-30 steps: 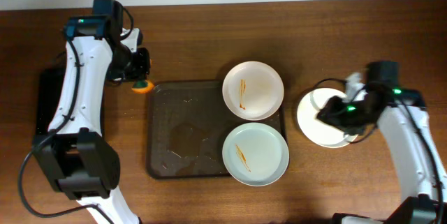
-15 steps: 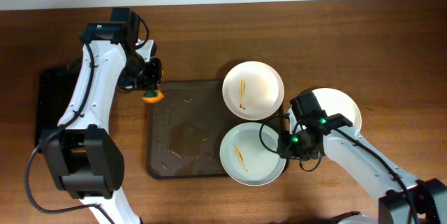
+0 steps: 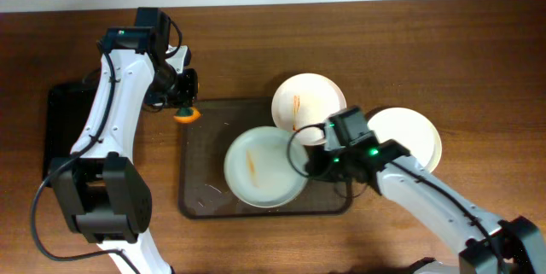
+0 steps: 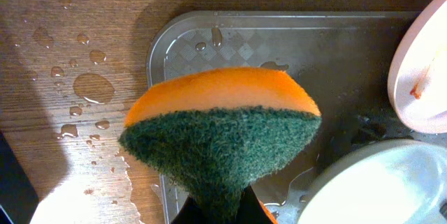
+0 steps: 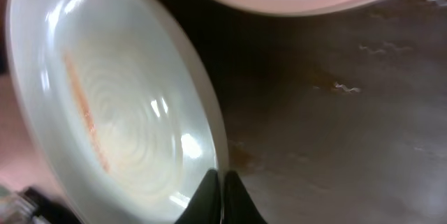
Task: Clean dirty plates on tray and stack at the side
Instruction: 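Release the plate and move right gripper to the bottom plate, then drag the bottom plate toward the tray center with right gripper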
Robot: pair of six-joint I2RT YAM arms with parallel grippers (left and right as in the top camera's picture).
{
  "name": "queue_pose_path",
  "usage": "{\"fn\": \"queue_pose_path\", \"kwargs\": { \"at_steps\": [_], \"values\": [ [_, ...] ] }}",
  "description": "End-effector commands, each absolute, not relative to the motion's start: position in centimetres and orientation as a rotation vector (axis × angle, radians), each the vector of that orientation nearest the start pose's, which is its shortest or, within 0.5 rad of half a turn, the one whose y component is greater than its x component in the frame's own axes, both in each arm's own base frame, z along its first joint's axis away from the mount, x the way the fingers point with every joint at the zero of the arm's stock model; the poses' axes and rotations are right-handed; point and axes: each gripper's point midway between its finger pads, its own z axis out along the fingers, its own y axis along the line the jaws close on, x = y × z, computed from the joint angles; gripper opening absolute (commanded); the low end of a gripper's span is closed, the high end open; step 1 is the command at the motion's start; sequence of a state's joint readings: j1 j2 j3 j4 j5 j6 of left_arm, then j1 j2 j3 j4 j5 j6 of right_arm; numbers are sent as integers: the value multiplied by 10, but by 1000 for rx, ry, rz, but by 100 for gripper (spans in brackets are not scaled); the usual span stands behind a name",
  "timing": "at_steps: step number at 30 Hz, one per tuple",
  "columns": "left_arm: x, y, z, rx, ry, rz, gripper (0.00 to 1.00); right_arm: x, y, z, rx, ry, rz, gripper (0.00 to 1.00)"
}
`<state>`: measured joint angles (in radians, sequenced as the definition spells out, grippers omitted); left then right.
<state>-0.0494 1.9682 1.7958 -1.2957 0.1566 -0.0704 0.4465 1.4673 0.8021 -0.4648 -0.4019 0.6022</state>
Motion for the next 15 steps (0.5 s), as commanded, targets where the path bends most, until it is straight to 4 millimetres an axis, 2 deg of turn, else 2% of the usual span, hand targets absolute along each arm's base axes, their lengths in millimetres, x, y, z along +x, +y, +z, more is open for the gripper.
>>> {"fn": "queue_pose_path", "kwargs": {
  "at_steps": [1,2,3,6,9,11,13,15],
  "values": [
    [397,-45,132,3,3030,-250,0,264,231,56,354,2825,775,4],
    [398,-45,132,3,3027,-250,0,263,240,45,439,2811,716,4],
    [398,-45,132,3,3025,-250,0,263,250,38,445,2791,682,4],
    [398,-45,132,4,3025,-250,0,268,263,37,400,2745,689,4],
    [399,-45,133,4,3020,-250,0,286,266,51,271,2673,644,26],
    [400,-45,133,4,3017,-250,0,299,262,66,160,2683,491,36],
    [401,-45,133,5,3014,-250,0,308,269,70,60,2730,406,36],
    [401,-45,133,5,3014,-250,0,313,278,53,-88,2801,331,36]
  ]
}}
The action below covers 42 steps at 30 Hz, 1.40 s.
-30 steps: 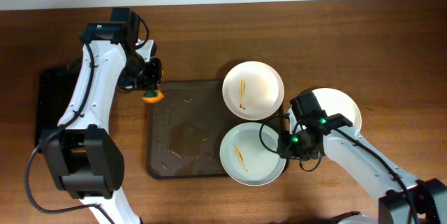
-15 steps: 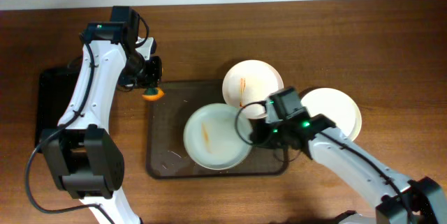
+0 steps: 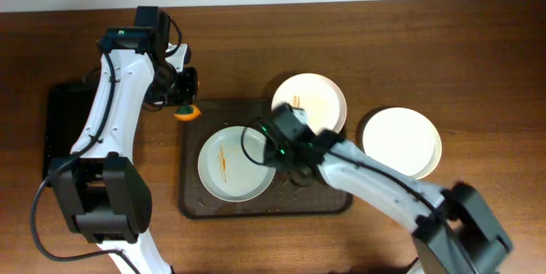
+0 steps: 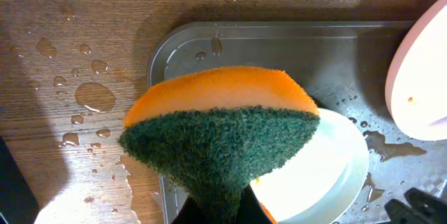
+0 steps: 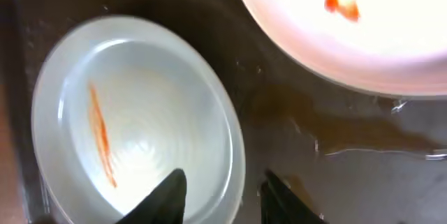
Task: Clean dirty plates on tray and stack at the side
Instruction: 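Drag the bottom plate toward the tray center with right gripper, then scrub the held plate with the sponge in the left gripper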
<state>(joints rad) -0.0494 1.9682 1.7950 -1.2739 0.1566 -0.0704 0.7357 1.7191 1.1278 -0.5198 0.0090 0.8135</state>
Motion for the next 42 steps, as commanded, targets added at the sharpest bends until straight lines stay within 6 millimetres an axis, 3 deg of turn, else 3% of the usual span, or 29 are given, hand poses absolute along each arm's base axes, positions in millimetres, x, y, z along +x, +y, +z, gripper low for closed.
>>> {"fn": "queue_pose_path", "kwargs": {
  "at_steps": [1,2,4,11,16,19,21,25,28,33,36,38,40,42],
  "values": [
    [401,-45,132,5,3013,-249,0,310,284,37,-140,2867,315,36],
    [401,-44,131,4,3015,-241,0,308,285,25,-154,2909,295,35],
    [403,-43,131,4,3009,-233,0,309,285,22,-152,2917,284,33],
    [409,-44,131,-1,2984,-236,0,311,287,19,-89,2919,298,8],
    [406,-44,124,-4,3000,-240,0,310,292,8,52,2945,330,9],
    [406,-44,124,-5,2999,-240,0,307,296,-1,80,2974,354,18],
    [406,-44,124,-5,2999,-240,0,306,296,-2,80,2979,362,5],
    [396,-49,119,-6,3040,-278,0,307,296,-2,189,2981,369,4],
    [375,-54,96,9,3122,-282,0,311,292,-2,243,2984,381,4],
    [325,-80,19,63,3239,-271,0,312,290,-2,247,2989,391,4],
    [330,-95,-13,140,3139,-280,0,312,290,-2,246,2989,391,4],
    [332,-99,-25,157,3095,-287,0,312,290,-2,223,2989,390,4],
    [318,-96,-30,156,3141,-285,0,312,290,-2,223,2989,390,4],
    [300,-110,-25,336,3169,-443,0,312,290,-2,223,2989,391,4]
  ]
}}
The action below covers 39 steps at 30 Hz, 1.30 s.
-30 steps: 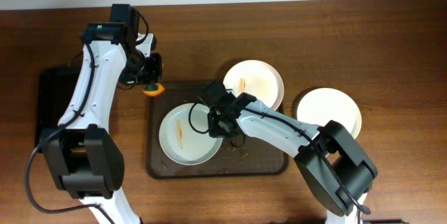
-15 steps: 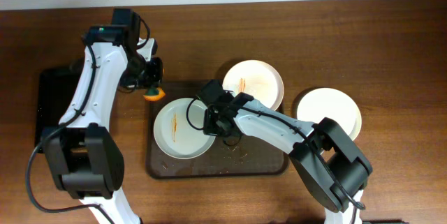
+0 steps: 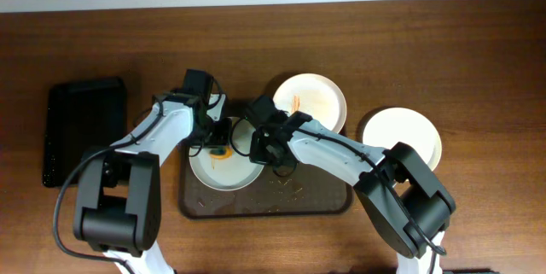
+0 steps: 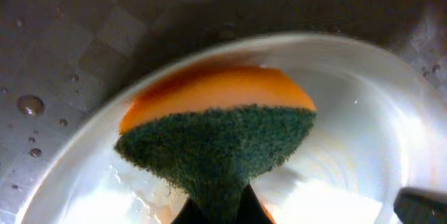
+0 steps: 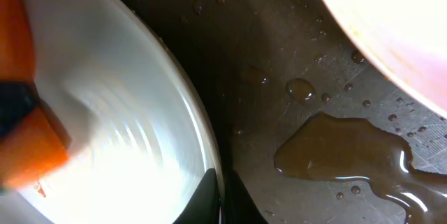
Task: Clean dirty plates on tray and stack at the side
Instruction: 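Scrub the held plate with the sponge in the left gripper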
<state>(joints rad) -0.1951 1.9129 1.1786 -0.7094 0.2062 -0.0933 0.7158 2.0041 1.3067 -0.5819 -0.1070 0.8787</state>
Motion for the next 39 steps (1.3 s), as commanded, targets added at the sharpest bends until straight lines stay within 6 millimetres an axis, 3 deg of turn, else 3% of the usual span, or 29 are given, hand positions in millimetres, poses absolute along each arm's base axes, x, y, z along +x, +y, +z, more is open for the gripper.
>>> {"fn": "queue_pose_path", "kwargs": {
  "at_steps": [1,3,5,6,8,9,10,13,15,17,18,21,23,25,27,31,33,35,36,37,39],
  "values": [
    [290,-119,-21,452,3165,-553,0,312,290,-2,223,2989,391,4],
    [274,-123,-17,629,3161,-644,0,312,290,-2,223,2989,390,4],
    [280,-106,-23,601,3188,-471,0,312,290,-2,218,2989,390,4],
    [293,-71,-30,319,3243,-130,0,312,290,-2,218,2989,390,4],
    [305,-17,-28,-110,3180,346,0,312,290,-2,218,2989,390,4],
    [313,0,-24,-220,3107,479,0,312,290,-2,218,2989,390,4],
    [321,3,-23,-237,3065,503,0,312,290,-2,218,2989,390,4],
    [352,-11,-23,-219,2947,418,0,312,290,-2,218,2989,389,4],
    [365,-55,-27,39,2951,151,0,312,290,-3,218,2991,387,4],
    [349,-109,-28,438,2964,-222,0,312,290,-4,219,2993,385,4],
    [334,-122,-27,535,2986,-350,0,312,290,-4,219,2993,385,4],
    [295,-120,-26,641,3110,-432,0,312,290,-4,219,2993,384,4],
    [290,-97,-29,580,3183,-259,0,312,290,-4,219,2993,384,4],
    [304,-34,-30,53,3204,224,0,312,290,-4,219,2993,384,4],
    [319,-16,-29,-143,3122,326,0,312,290,-4,219,2993,384,4],
    [352,-23,-28,-153,2994,268,0,311,290,-4,218,2994,385,4],
    [357,-48,-29,18,2996,124,0,311,290,-4,217,2993,384,4],
    [353,-90,-29,303,2986,-183,0,311,290,-4,217,2994,384,4],
    [348,-119,-23,473,2940,-424,0,311,290,-4,218,2994,384,4],
    [344,-129,-19,513,2921,-518,0,311,290,-4,217,2994,384,4],
    [348,-122,-21,500,2924,-456,0,311,290,-4,217,2994,384,4]
  ]
}}
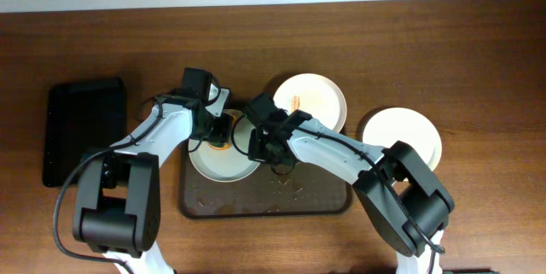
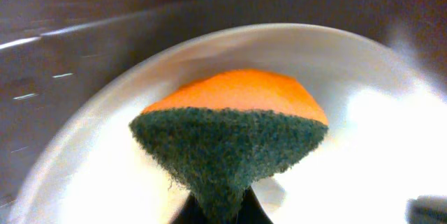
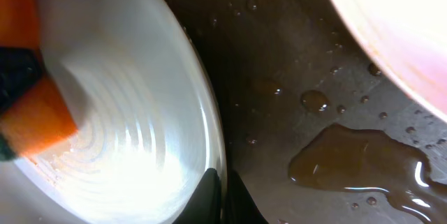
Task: Clean dirty plates on tray and stack at the side
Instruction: 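Scrub the held plate with the sponge in the left gripper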
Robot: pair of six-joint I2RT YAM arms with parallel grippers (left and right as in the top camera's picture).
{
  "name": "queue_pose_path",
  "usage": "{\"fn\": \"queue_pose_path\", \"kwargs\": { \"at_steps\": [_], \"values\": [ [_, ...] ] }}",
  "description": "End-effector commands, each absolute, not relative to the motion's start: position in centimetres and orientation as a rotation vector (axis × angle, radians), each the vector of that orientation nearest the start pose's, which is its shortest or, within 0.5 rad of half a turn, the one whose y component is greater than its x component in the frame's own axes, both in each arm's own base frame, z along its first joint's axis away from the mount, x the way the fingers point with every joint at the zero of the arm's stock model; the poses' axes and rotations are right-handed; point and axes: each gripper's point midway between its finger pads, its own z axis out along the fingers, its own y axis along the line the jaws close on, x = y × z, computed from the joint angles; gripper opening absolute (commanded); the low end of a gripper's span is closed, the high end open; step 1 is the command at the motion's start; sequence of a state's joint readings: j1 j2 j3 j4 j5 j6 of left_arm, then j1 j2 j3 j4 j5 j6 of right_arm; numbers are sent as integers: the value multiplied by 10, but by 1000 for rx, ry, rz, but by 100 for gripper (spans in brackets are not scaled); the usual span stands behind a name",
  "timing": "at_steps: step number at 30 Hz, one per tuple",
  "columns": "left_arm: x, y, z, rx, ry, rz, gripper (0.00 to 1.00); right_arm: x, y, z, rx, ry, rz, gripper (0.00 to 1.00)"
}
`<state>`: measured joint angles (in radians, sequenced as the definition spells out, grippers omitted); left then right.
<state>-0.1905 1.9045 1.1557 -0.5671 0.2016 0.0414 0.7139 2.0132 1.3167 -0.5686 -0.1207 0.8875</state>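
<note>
A white plate (image 1: 223, 156) lies on the left half of the dark tray (image 1: 281, 195). My left gripper (image 1: 215, 129) is shut on an orange and green sponge (image 2: 230, 133) that presses on the plate's upper part; the sponge (image 3: 31, 112) also shows in the right wrist view. My right gripper (image 1: 260, 148) is shut on the plate's right rim (image 3: 213, 161). A second plate (image 1: 309, 102) with an orange smear sits at the tray's upper right corner. A clean white plate (image 1: 401, 142) rests on the table to the right.
A black rectangular tray (image 1: 81, 129) lies at the table's left. Water puddles (image 3: 349, 161) and drops sit on the dark tray's floor beside the held plate. The wooden table (image 1: 478, 61) stretches around everything.
The sponge in my left gripper has shifted a little up and right on the plate. The orange streak under it no longer shows. My right gripper still holds the rim.
My left gripper held the sponge at the tray's upper left corner while my right gripper gripped the streaked plate's rim mid-tray. Then the plate lay further left and the right gripper was open. Later the right gripper gripped the rim again and the sponge was on the plate, where it stays.
</note>
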Motion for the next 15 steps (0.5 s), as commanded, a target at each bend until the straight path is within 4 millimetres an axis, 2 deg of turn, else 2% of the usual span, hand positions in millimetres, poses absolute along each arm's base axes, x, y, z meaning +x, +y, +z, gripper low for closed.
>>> {"fn": "queue_pose_path", "kwargs": {
  "at_steps": [1,3,4,5,7,9,10,12,13,15],
  "values": [
    [354,-106,-25,412,2948,-321,0,311,290,-4,218,2994,384,4],
    [363,-66,-29,128,2972,16,0,311,290,-4,217,2994,384,4],
    [360,-41,-27,-81,2963,215,0,311,290,-4,218,2994,384,4],
    [352,-29,-26,-205,2969,309,0,311,290,-4,217,2994,384,4],
    [334,-33,-29,-193,3052,283,0,311,290,-4,218,2994,384,4],
    [307,-54,-31,-19,3196,102,0,311,290,-4,217,2994,384,4],
    [297,-68,-31,82,3244,-42,0,311,290,-4,217,2994,385,4],
    [283,-115,-21,396,3214,-527,0,311,290,-4,218,2994,384,4],
    [282,-128,-16,479,3167,-664,0,311,290,-4,217,2994,384,4],
    [295,-135,-15,493,3095,-698,0,311,290,-4,217,2994,384,4]
  ]
}}
